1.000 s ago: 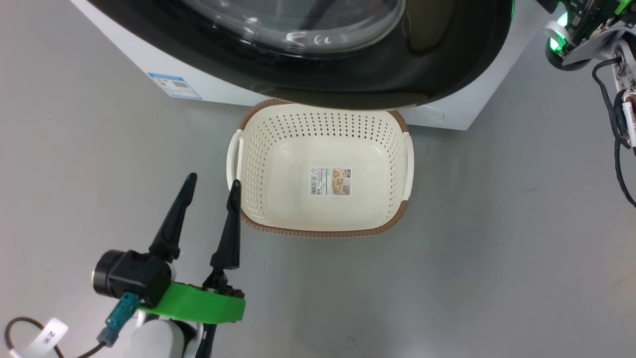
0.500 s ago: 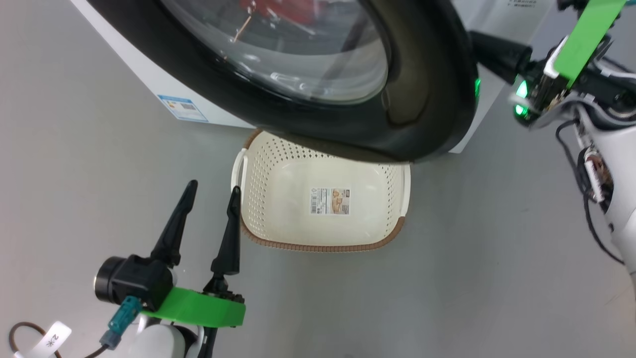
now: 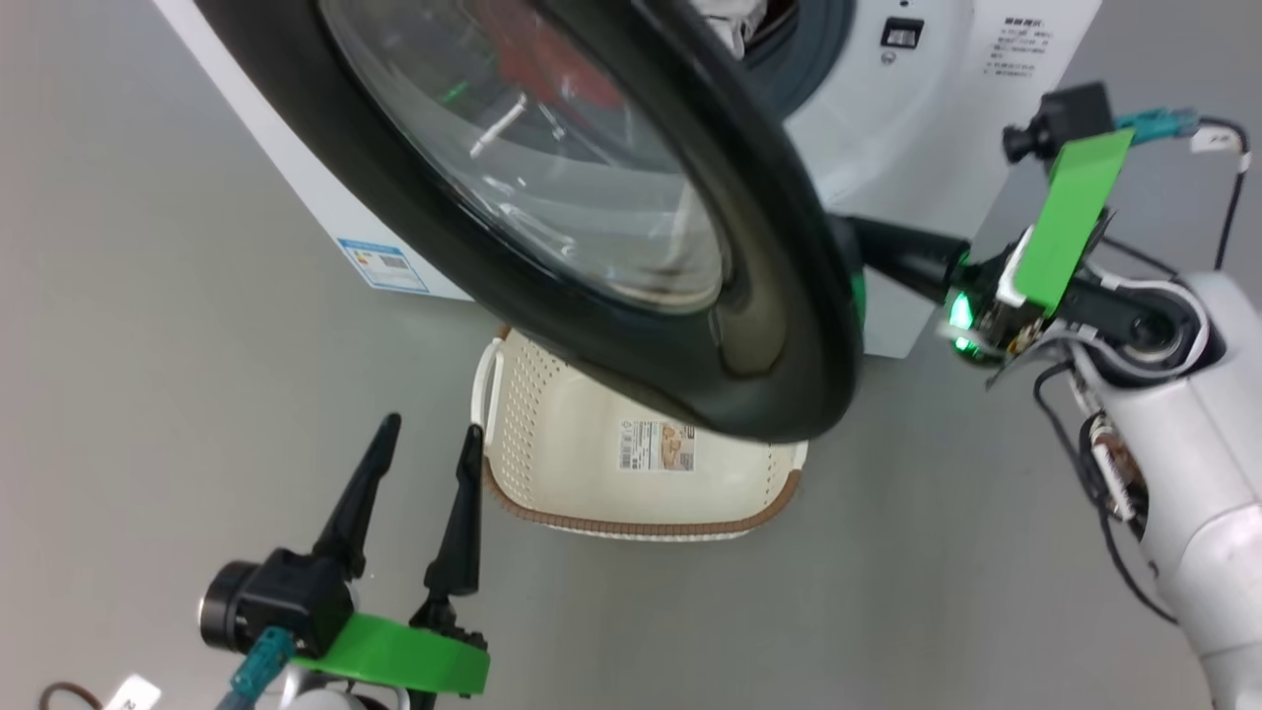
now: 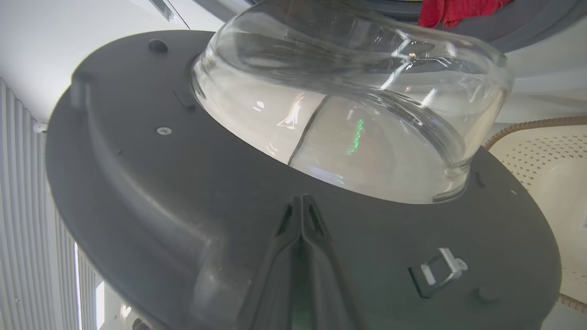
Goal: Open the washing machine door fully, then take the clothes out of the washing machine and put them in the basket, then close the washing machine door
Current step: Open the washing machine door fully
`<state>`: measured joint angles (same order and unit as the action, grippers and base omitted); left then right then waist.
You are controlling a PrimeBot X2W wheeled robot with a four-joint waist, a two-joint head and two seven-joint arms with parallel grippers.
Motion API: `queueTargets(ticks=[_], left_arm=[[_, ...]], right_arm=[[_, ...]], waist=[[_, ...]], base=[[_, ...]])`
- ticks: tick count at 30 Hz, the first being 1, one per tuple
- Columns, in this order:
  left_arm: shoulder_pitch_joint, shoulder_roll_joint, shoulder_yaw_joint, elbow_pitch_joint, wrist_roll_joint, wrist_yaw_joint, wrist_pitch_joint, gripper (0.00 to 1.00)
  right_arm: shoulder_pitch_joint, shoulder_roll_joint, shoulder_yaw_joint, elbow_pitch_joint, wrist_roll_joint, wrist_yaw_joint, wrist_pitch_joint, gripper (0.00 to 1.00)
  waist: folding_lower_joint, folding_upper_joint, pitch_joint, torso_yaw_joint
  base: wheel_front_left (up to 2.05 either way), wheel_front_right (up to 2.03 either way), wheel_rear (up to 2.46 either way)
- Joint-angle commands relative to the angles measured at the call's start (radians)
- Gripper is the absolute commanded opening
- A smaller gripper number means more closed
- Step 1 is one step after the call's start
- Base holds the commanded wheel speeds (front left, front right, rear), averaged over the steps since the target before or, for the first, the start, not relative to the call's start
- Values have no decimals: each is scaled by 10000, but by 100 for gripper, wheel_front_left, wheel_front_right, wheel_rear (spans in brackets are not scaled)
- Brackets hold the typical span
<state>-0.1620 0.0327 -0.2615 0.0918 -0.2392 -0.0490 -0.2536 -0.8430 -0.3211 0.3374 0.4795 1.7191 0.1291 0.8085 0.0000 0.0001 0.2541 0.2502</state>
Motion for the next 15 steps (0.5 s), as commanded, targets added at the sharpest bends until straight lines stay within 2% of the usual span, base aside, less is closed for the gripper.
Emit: queueTargets(ticks=[1, 15], left_arm=[[67, 175, 280, -197, 56, -31, -82, 100], [605, 175, 302, -113, 83, -10, -82, 100]], right_arm=[[282, 193, 39, -485, -112, 16, 77, 0], [1681, 571, 141, -1626, -346, 16, 385, 0]], waist=[[0, -1, -184, 116], [0, -1, -851, 779]], base=[[0, 0, 0], [0, 0, 0]])
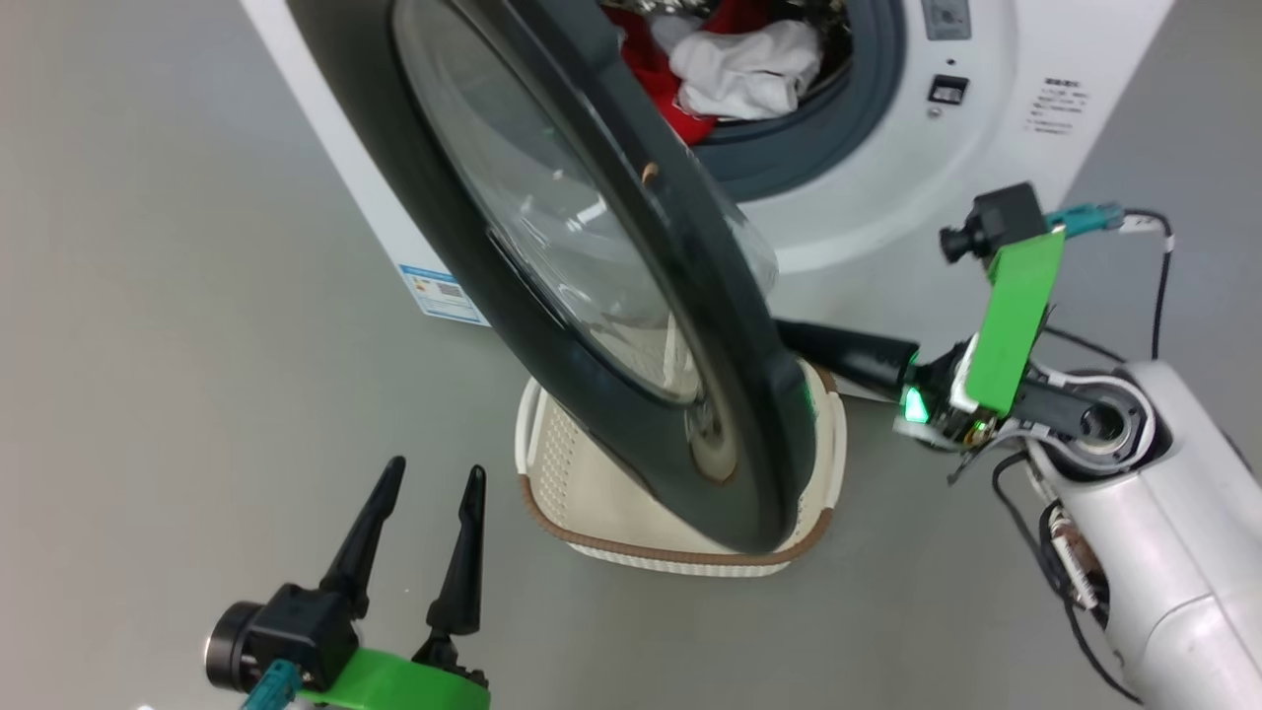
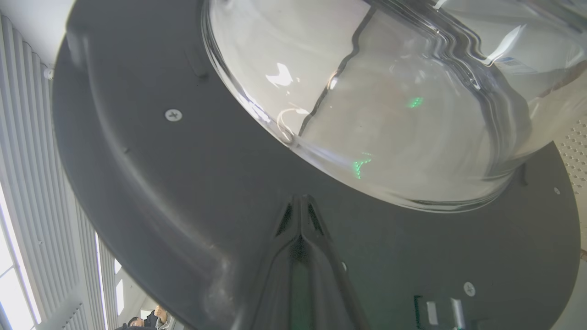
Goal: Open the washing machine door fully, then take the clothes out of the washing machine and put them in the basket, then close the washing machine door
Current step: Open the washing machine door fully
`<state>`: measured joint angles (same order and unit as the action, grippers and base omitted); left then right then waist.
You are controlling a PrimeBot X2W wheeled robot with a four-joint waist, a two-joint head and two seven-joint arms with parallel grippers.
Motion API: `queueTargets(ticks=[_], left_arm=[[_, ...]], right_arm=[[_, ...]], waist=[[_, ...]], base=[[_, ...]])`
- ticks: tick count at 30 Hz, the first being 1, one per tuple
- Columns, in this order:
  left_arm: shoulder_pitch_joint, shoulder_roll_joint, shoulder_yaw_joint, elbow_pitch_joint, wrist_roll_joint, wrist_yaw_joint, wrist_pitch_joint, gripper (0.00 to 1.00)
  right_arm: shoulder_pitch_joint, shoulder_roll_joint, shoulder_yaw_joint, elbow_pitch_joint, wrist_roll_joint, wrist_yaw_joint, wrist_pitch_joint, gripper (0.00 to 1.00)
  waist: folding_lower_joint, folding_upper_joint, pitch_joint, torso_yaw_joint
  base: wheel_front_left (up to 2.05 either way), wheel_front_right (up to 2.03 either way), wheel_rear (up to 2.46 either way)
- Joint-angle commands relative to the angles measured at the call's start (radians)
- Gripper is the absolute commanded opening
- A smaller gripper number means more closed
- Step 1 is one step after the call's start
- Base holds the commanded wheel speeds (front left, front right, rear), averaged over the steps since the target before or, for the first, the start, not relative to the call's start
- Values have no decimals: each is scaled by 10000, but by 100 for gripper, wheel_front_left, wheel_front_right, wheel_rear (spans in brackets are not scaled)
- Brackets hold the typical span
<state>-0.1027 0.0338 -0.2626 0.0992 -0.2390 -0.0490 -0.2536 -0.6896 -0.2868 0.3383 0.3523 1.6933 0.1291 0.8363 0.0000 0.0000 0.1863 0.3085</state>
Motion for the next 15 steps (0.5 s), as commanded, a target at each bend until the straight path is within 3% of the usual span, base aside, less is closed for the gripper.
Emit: queueTargets(ticks=[1, 15], left_arm=[[50, 164, 322, -179, 82, -6, -82, 100], [288, 164, 342, -210, -48, 96, -82, 100]], right_arm=[[234, 263, 152, -395, -109, 16, 136, 0], [955, 806, 364, -961, -386, 16, 477, 0]], waist=[[0, 0, -211, 274], [0, 0, -370, 1357]], base=[[0, 0, 0], [0, 0, 0]])
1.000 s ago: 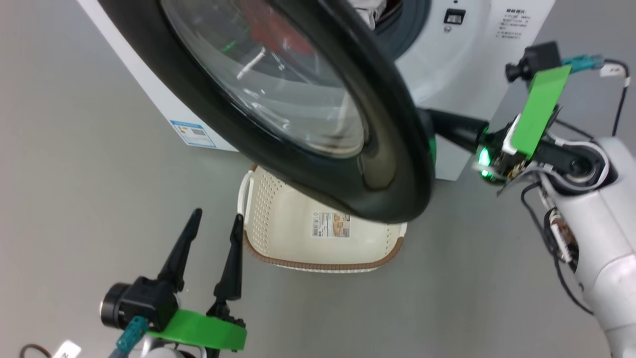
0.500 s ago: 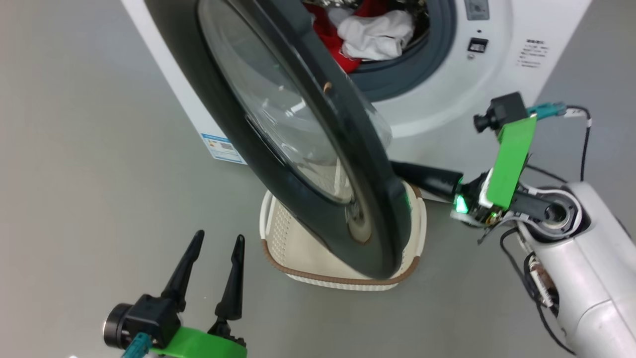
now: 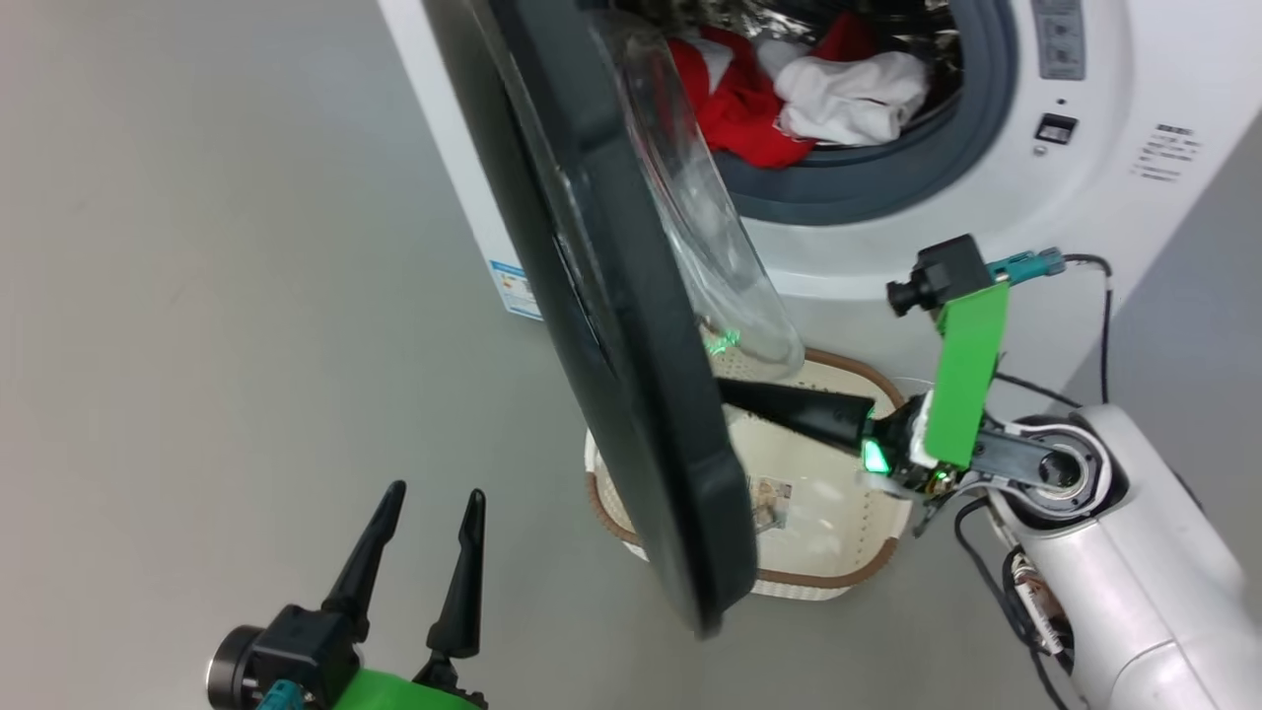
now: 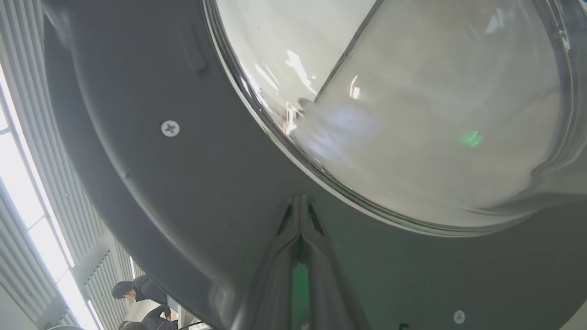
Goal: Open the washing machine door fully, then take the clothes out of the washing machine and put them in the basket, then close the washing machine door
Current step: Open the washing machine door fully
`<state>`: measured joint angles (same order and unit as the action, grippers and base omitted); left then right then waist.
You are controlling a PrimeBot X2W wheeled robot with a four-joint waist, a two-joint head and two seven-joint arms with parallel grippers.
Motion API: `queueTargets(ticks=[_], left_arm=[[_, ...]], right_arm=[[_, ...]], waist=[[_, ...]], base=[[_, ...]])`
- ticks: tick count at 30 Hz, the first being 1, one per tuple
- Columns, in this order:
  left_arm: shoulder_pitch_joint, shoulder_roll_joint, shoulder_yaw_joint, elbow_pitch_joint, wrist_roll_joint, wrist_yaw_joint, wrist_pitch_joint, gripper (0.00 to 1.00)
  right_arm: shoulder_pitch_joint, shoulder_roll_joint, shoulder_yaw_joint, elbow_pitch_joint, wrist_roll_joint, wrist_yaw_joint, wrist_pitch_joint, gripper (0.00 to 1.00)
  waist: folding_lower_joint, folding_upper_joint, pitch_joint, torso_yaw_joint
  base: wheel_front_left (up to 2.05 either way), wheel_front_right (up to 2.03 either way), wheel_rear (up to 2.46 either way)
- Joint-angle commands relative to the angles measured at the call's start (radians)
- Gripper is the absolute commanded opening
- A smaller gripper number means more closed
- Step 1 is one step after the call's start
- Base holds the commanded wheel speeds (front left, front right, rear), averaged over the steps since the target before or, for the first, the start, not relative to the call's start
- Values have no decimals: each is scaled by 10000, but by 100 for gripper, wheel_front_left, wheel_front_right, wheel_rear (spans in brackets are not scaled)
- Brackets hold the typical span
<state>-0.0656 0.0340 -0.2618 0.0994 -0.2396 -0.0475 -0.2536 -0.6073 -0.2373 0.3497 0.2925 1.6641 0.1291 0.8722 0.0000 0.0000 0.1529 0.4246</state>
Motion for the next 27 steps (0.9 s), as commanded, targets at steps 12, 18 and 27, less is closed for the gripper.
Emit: queueTargets(ticks=[12, 18, 27], left_arm=[[11, 162, 456, -174, -97, 215, -82, 100], [3, 162, 539, -158, -139, 341, -82, 100], [162, 162, 791, -300, -160, 477, -82, 100]], right_arm=[[604, 757, 753, -834, -386, 16, 562, 0], [697, 922, 907, -884, -521, 16, 663, 0], [542, 1319, 1161, -781, -728, 16, 625, 0]], waist=[[0, 0, -105, 890], [0, 0, -142, 1195], [0, 0, -109, 1257]], base=[[0, 0, 0], [0, 0, 0], [0, 0, 0]])
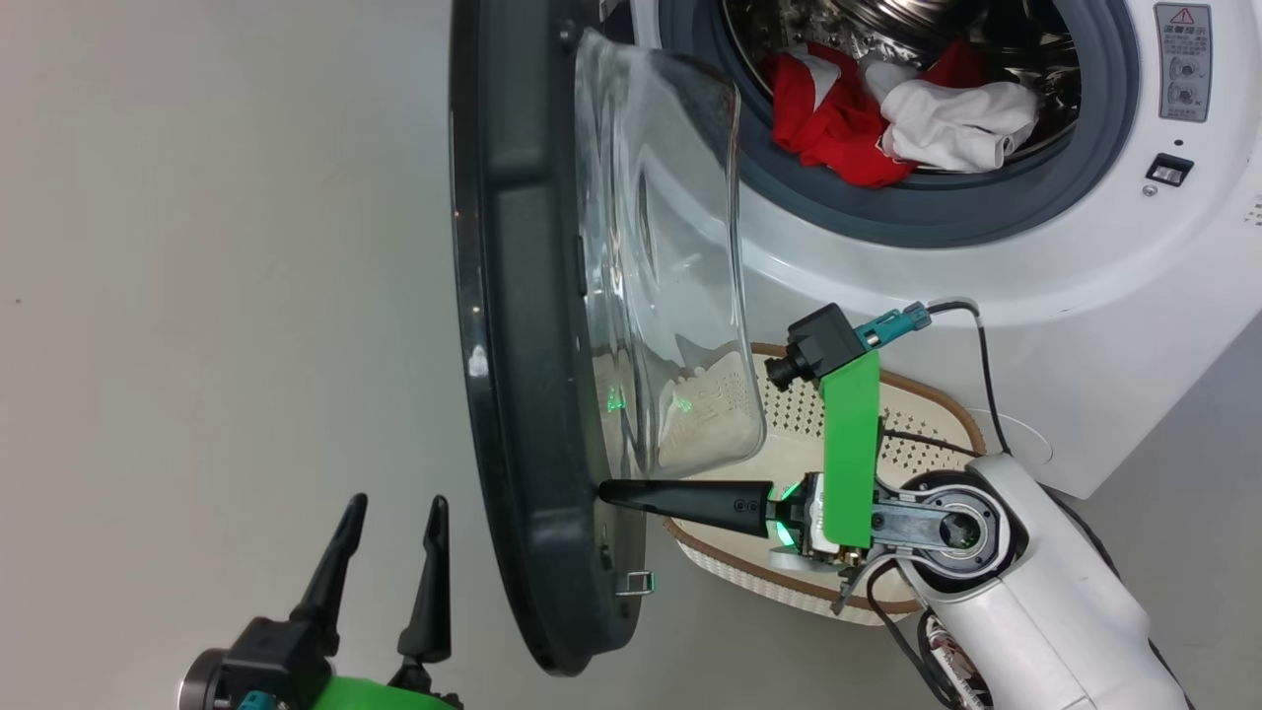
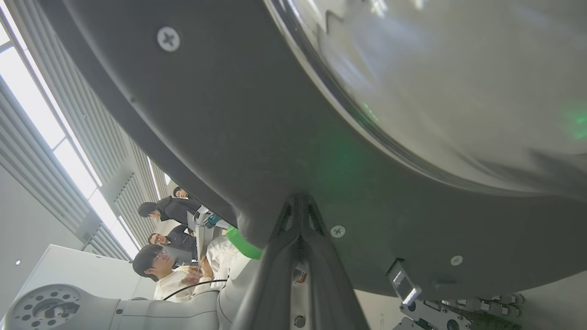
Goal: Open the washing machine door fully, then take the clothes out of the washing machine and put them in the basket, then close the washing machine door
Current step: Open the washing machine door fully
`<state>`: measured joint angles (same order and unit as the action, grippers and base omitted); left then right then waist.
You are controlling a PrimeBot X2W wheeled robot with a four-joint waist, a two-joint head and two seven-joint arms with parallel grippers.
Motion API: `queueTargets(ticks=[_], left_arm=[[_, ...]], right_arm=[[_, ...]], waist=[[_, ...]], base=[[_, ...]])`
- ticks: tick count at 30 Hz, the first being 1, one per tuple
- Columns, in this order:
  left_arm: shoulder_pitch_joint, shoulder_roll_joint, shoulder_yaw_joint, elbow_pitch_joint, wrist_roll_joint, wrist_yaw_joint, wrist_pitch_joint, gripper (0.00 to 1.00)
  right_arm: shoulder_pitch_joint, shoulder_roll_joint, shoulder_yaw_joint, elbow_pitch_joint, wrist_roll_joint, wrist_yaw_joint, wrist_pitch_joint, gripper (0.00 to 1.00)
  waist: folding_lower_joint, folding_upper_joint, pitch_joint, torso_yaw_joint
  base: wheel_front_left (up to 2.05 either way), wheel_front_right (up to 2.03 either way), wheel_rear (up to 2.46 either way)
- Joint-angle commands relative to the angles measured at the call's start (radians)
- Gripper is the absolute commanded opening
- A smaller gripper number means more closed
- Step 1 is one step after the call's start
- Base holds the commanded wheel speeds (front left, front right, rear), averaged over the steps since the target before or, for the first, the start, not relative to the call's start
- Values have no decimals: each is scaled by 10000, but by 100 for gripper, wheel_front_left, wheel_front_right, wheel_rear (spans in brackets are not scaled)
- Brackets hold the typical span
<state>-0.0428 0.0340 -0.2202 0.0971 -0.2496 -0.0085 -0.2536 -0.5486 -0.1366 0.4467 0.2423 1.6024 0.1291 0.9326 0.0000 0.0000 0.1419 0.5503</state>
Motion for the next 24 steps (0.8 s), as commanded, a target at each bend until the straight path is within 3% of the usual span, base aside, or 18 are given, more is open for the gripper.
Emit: queueTargets(ticks=[1, 17, 19, 21, 24], left_arm=[[-52, 162, 391, -294, -65, 94, -82, 100], [-30, 162, 475, -380, -122, 173, -82, 100], [-44, 162, 477, -334, -101, 146, -82, 100], [-84, 162, 461, -280, -117, 87, -82, 100], [-201, 162, 434, -127, -111, -31, -82, 100]], right_arm=[[-69, 351, 209, -256, -119, 16, 8, 0], [-122, 590, 318, -83, -191, 16, -125, 0], [-51, 559, 256, -83, -220, 16, -202, 42], [38, 507, 172, -75, -262, 16, -318, 100], [194, 376, 54, -7, -314, 16, -445, 100]], waist=[[0, 0, 8, 5], [0, 0, -32, 0], [0, 0, -66, -12], [0, 0, -97, -26], [0, 0, -136, -49]], base=[[0, 0, 0], [0, 0, 0], [0, 0, 0], [0, 0, 0], [0, 0, 0]])
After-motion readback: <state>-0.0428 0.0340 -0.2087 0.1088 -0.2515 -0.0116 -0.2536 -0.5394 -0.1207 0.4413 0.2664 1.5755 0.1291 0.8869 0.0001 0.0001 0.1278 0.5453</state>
